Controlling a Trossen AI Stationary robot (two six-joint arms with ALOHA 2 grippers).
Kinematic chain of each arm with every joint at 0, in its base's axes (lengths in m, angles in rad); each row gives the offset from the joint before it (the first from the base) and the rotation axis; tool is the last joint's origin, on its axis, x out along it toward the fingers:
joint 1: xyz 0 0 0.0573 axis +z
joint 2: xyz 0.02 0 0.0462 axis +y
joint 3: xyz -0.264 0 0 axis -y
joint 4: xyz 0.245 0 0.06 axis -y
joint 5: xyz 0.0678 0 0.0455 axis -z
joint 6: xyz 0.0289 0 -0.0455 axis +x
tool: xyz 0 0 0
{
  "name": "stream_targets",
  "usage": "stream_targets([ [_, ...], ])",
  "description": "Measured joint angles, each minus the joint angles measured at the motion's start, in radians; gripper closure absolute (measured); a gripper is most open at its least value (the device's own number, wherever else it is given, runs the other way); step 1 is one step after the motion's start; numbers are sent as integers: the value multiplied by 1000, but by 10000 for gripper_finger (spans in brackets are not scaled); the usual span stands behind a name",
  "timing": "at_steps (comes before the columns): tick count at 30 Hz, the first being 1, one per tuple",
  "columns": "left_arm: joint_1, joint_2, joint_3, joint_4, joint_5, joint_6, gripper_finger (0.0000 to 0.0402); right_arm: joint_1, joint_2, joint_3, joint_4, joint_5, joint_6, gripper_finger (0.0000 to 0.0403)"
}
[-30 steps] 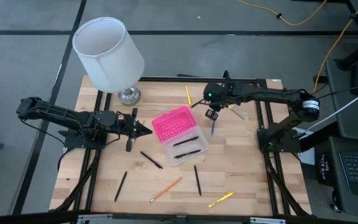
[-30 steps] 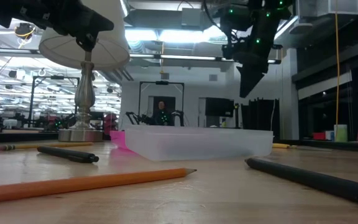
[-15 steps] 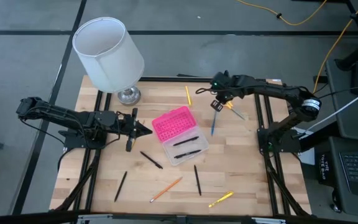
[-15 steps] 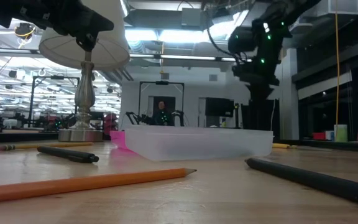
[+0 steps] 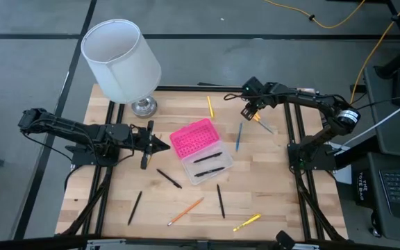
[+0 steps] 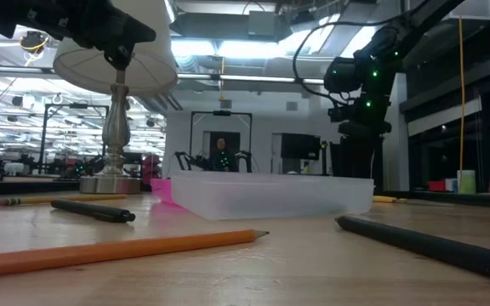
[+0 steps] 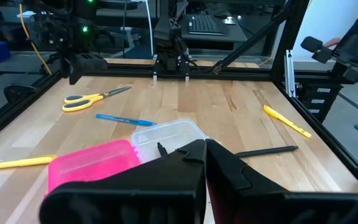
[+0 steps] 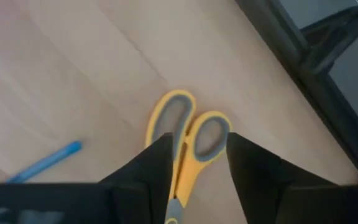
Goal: Pick & place school supplies into a supply box
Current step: Put the yellow scissors into the supply box
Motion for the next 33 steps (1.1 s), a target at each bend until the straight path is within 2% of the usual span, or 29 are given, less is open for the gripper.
stream_targets([
  [4, 0, 0, 0, 0, 0, 0, 398, -35, 0, 0, 10, -64, -7, 218],
  [12, 0, 0, 0, 0, 0, 0, 398, -78, 0, 0, 11, -71, -55, 167],
  [20, 0, 0, 0, 0, 0, 0, 398, -92, 19, 0, 13, -78, -52, 170],
  [24, 0, 0, 0, 0, 0, 0, 398, -140, 62, 0, 26, -170, -35, 171],
  [33, 0, 0, 0, 0, -3, 0, 398, -176, 157, 0, 65, -179, -84, 172],
])
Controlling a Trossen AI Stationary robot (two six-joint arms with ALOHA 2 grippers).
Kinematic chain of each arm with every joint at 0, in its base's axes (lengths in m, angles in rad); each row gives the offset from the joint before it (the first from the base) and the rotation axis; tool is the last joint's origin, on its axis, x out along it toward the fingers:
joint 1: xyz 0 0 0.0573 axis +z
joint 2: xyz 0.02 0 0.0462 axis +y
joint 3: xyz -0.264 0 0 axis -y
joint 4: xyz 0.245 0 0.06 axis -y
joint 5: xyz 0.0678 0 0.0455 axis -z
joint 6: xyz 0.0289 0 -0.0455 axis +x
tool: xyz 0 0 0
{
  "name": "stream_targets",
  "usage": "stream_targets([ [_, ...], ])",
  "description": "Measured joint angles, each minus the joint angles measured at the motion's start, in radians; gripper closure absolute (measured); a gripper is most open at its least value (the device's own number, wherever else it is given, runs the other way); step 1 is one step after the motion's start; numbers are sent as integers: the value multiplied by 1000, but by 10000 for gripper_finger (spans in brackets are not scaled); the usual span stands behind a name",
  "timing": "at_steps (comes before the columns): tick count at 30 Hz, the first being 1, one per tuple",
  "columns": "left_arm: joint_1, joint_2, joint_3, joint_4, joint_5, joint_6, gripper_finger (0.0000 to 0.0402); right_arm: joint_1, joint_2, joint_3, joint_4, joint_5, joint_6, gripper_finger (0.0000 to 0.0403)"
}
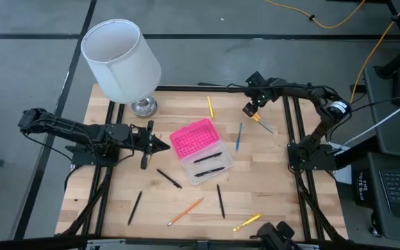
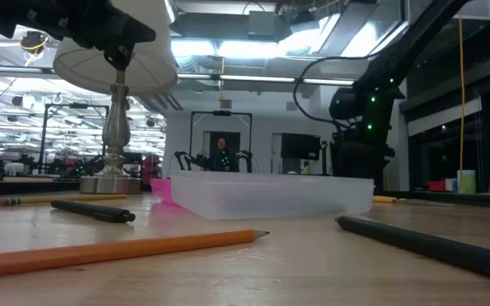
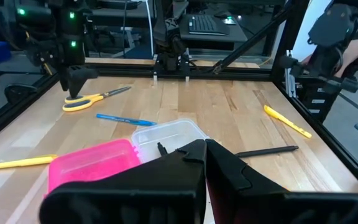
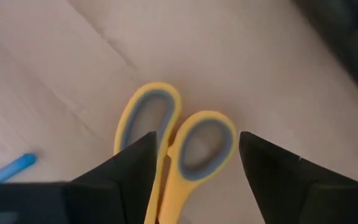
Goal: Pick & place school supplies into a supply box
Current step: Put the yellow scissors into the supply box
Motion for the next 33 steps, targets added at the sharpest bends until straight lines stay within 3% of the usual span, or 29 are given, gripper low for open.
stream_targets([
  [19, 0, 0, 0, 0, 0, 0, 398, 1, 96, 3, 11, -54, 3, 179],
  [23, 0, 0, 0, 0, 0, 0, 398, 1, 98, 3, 18, -52, 6, 217],
  [30, 0, 0, 0, 0, 0, 0, 398, 1, 98, 2, 29, -42, 4, 327],
  [33, 0, 0, 0, 0, 0, 0, 398, 1, 99, 2, 29, -35, -2, 328],
])
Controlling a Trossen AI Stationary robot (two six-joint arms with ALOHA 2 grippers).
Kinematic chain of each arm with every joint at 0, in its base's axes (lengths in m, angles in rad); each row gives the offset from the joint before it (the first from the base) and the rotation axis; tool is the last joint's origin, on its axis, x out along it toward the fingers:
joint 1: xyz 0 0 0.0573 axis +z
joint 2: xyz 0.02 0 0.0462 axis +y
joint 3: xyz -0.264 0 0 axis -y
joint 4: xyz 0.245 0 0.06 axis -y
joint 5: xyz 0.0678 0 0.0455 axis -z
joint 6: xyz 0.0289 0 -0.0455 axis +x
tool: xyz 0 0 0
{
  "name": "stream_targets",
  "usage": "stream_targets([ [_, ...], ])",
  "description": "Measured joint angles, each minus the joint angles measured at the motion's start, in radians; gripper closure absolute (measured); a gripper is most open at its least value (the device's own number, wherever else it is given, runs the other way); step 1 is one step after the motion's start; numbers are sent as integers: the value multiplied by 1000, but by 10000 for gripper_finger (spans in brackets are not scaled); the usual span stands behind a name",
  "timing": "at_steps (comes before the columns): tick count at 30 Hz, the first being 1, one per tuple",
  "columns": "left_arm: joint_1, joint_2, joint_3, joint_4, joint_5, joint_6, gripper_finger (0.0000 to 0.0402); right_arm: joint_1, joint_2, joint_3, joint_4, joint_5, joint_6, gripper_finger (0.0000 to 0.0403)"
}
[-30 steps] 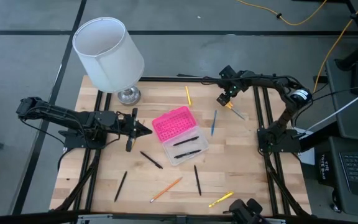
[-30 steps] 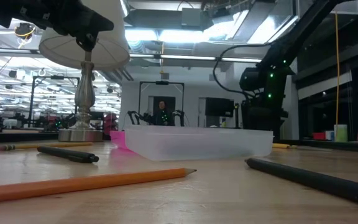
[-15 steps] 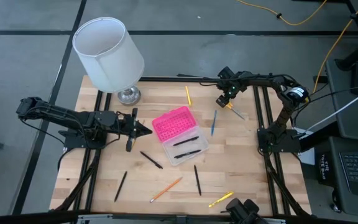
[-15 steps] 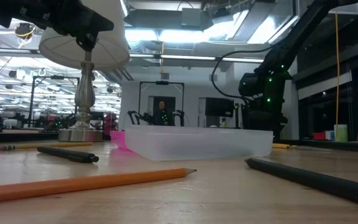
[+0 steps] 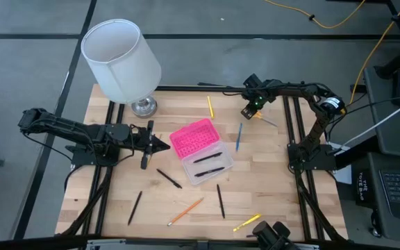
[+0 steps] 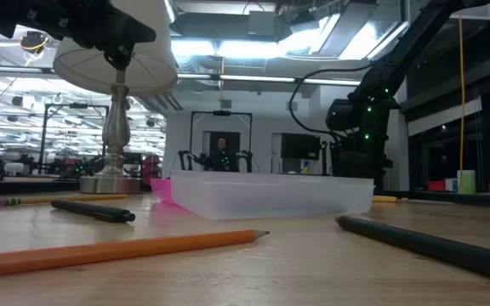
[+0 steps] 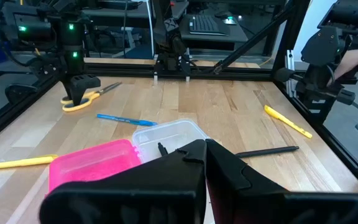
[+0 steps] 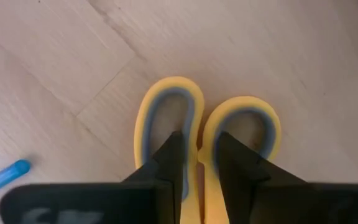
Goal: Pick & place school supplies into a supply box
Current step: Put the yellow scissors into the supply box
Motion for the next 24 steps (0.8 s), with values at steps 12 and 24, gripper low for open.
stream_targets([
  [12, 0, 0, 0, 0, 0, 0, 398, 0, -112, -5, -64, 5, -51, 328],
  [24, 0, 0, 0, 0, 1, 0, 398, 71, -429, -4, -137, -70, -38, 328],
])
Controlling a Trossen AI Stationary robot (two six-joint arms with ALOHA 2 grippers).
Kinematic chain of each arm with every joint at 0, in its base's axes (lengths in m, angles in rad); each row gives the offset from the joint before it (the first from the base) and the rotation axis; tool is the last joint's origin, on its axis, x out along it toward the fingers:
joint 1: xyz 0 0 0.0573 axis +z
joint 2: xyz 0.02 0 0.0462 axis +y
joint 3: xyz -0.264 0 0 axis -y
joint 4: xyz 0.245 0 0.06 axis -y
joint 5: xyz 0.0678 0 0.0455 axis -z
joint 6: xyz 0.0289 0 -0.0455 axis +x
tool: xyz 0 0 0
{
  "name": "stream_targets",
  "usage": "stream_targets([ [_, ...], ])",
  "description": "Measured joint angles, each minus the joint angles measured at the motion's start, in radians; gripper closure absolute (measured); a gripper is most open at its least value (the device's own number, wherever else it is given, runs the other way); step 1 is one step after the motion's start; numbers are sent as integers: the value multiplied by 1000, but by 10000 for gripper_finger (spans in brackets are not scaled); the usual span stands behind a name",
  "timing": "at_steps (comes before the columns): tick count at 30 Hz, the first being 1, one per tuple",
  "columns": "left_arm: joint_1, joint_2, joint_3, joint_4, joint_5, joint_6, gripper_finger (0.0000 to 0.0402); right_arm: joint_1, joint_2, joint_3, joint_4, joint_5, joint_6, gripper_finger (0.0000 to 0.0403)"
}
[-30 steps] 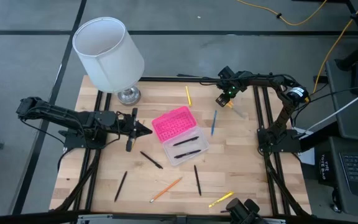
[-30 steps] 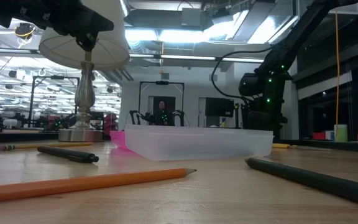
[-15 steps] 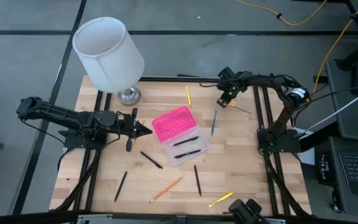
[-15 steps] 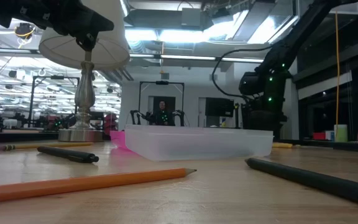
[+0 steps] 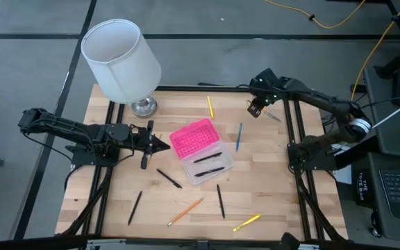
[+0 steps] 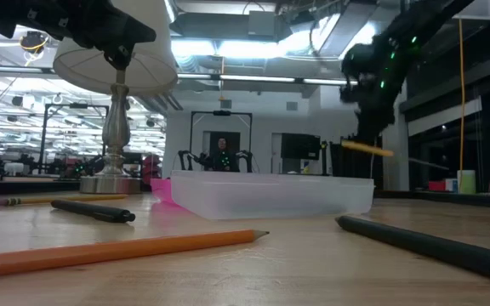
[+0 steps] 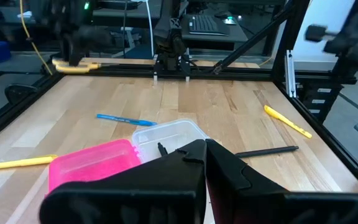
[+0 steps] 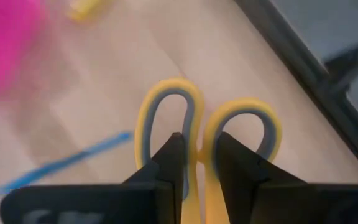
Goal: Pick & place school supplies into a supply box
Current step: Put the yellow scissors into the supply box
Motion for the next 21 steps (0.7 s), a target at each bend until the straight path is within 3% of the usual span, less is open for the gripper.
stream_targets([
  [4, 0, 0, 0, 0, 0, 0, 398, 76, -122, 0, 1, -55, 26, 328],
  [12, 0, 0, 0, 0, 0, 0, 398, 264, -329, -2, 37, -59, 73, 328],
  [21, 0, 0, 0, 0, -1, 0, 398, 398, -542, -211, 323, -58, 120, 328],
])
